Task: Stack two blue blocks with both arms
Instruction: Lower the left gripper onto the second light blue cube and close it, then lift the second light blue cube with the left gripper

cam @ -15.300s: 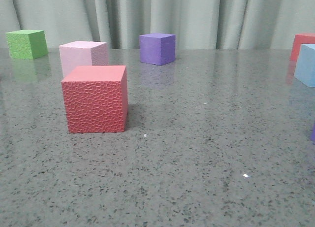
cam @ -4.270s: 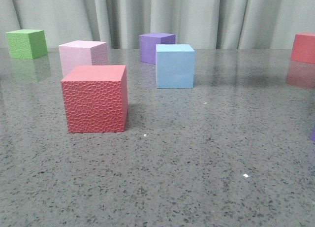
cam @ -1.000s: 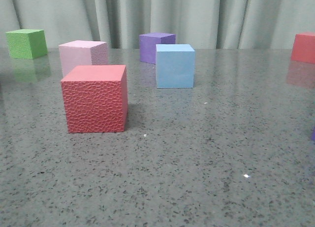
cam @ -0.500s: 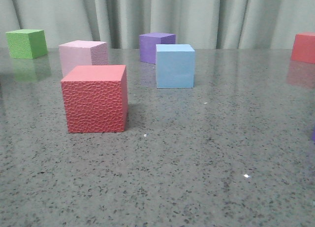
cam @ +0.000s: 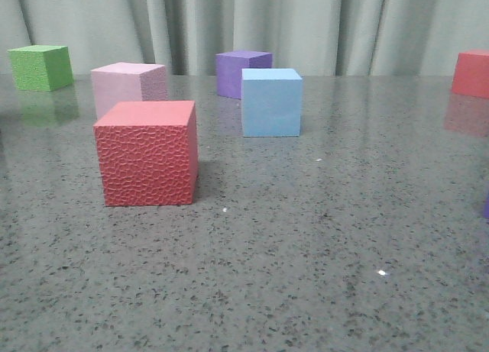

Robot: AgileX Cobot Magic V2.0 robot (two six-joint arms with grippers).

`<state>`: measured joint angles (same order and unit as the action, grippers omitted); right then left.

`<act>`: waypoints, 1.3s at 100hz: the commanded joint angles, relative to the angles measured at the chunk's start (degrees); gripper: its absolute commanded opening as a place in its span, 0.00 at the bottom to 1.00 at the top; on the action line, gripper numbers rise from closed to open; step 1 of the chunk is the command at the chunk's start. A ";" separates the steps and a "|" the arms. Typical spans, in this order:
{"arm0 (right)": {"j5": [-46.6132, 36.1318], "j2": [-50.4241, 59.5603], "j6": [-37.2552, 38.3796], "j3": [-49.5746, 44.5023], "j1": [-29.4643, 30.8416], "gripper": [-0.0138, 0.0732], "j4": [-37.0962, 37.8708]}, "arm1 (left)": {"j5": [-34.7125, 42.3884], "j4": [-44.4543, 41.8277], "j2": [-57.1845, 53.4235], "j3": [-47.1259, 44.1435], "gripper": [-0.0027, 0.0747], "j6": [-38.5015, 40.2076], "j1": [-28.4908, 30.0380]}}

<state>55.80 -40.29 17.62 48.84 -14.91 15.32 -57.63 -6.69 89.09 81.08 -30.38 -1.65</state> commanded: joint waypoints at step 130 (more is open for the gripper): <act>-4.31 0.13 -0.45 1.39 0.43 0.90 1.69 | 5.24 -1.40 4.87 1.87 0.85 -1.44 0.54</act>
<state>54.82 -40.29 17.62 48.84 -14.91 15.32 -54.39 -8.48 95.68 81.08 -31.87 -1.19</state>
